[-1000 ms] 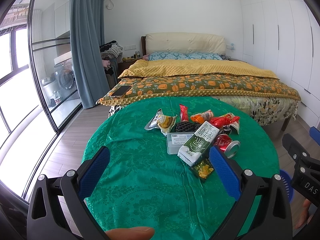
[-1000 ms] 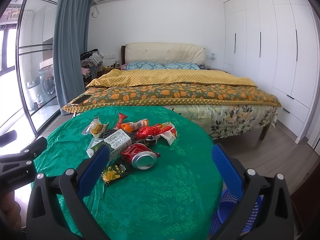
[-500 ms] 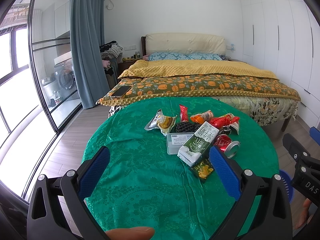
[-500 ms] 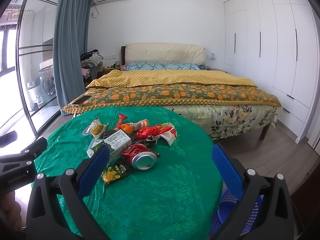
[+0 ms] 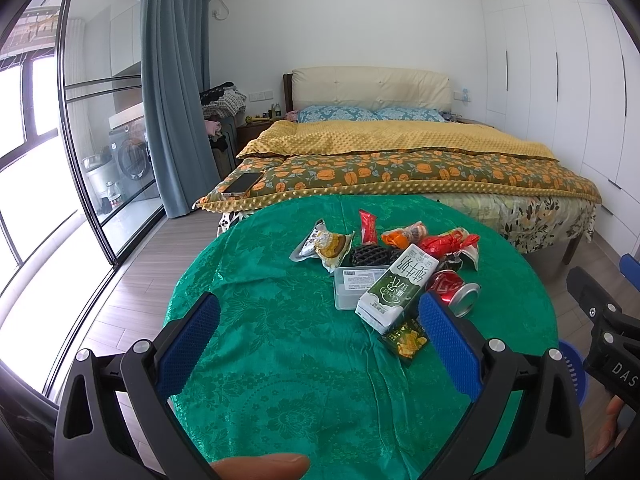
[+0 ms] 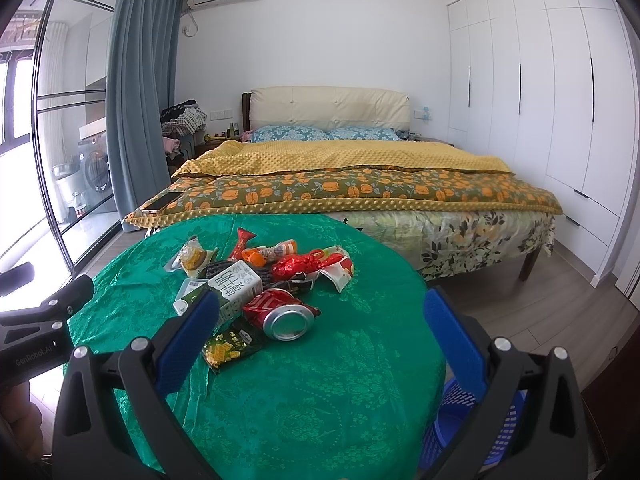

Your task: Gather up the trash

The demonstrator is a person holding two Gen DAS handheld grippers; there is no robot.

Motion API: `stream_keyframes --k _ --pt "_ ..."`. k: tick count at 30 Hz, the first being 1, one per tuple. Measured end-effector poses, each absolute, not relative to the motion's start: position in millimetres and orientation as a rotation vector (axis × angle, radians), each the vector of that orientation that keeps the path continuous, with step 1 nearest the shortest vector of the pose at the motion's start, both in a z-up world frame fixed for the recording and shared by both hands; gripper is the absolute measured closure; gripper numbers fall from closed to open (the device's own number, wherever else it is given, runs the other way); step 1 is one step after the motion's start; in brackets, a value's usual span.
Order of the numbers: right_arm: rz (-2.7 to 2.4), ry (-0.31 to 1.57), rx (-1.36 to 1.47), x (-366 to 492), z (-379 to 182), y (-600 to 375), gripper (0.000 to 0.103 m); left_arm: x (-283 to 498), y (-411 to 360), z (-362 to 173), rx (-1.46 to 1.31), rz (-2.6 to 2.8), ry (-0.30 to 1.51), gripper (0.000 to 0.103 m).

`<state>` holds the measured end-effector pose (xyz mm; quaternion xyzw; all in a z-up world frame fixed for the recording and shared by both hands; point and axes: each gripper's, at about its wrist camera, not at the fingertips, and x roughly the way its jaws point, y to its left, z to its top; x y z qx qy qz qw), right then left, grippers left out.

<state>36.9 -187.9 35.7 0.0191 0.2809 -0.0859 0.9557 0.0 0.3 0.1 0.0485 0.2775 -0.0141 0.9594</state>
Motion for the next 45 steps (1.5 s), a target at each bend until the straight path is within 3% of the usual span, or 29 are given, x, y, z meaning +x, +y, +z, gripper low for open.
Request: stream_keyframes --k 45 --pt "-0.174 0.569 0.039 36.5 36.0 -187.9 0.005 -5.7 -21.5 -2.2 0.099 -0.031 0.564 0.004"
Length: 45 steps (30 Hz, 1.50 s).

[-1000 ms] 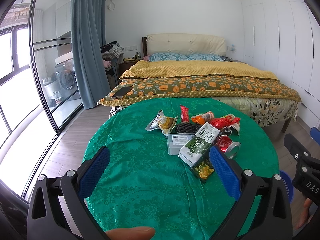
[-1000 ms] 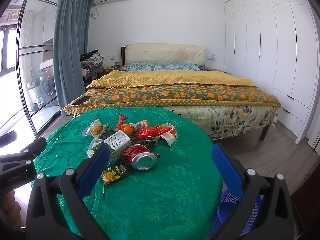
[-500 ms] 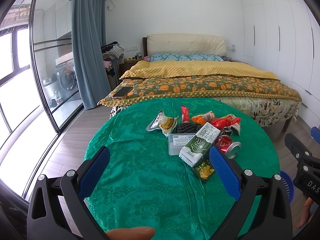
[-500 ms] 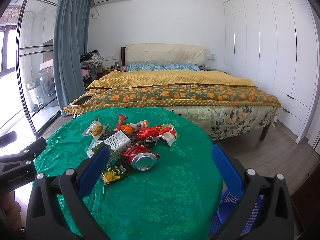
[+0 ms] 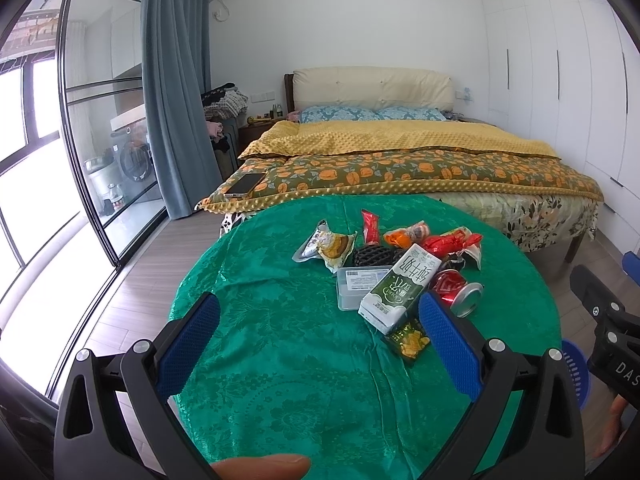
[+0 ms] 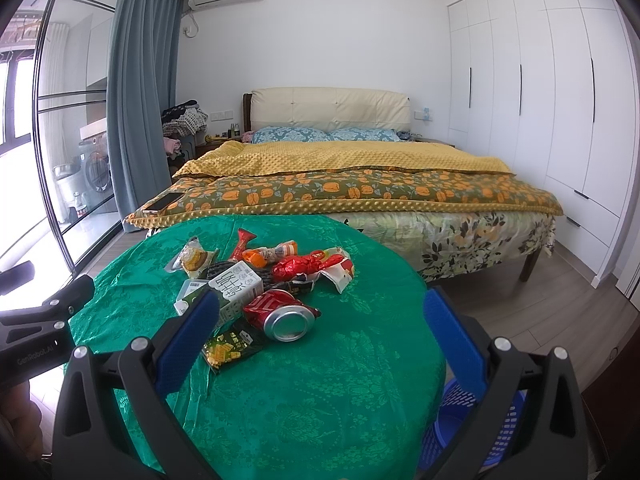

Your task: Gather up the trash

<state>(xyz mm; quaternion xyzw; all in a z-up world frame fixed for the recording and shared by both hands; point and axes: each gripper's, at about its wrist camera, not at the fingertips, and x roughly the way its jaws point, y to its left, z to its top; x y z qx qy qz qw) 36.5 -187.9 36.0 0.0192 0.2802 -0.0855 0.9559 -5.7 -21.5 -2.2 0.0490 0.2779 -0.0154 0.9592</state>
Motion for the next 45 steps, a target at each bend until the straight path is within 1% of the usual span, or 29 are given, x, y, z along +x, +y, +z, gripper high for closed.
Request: stream_keyframes --k 13,16,20,26,29,35,38,39,40,41,43,45 --pt "-0.175 0.566 0.04 37.7 40.9 -186.9 0.005 -2.4 -22.0 -6.4 0.097 -0.036 0.565 0.004" --pt "-0.173 0.568 0.044 39.3 42.2 -187.6 0.005 2.0 0.2 0.0 0.097 -0.049 0.58 0.004" --pt "-0.173 0.58 0.055 42.7 35.9 -194.1 0.005 23.1 4.4 -21.6 0.11 -0.117 0.672 0.004" --pt "-0.185 0.662 0.086 54.7 0.2 -208.9 0.005 60.3 0.5 -59.1 0.128 -0.25 0.76 0.004" --pt "-0.201 0.685 0.089 57.3 -12.5 -215.4 0.005 82.7 -16.4 -69.0 0.199 -0.359 0.781 0.004" --pt "-0.213 0.714 0.118 54.7 -33.0 -231.1 0.005 125.1 -75.3 -100.7 0.513 -0.47 0.798 0.004" --pt "-0.214 0.728 0.116 51.5 -41.4 -234.1 0.005 139.8 -83.7 -111.2 0.57 -0.471 0.809 0.005" --pt "-0.214 0.732 0.115 51.2 -43.5 -235.0 0.005 146.5 -84.3 -114.0 0.568 -0.476 0.822 0.006" --pt "-0.213 0.736 0.114 50.8 -46.1 -235.7 0.005 149.8 -83.4 -115.1 0.561 -0.484 0.837 0.015" --pt "-0.212 0.743 0.115 51.4 -49.1 -236.1 0.005 155.4 -83.2 -117.9 0.556 -0.491 0.86 0.031" --pt "-0.209 0.753 0.116 51.0 -53.0 -236.1 0.005 164.5 -85.1 -125.5 0.54 -0.519 0.925 0.052" --pt "-0.201 0.761 0.116 52.8 -56.4 -235.3 0.005 161.0 -81.7 -125.5 0.528 -0.526 0.911 0.053"
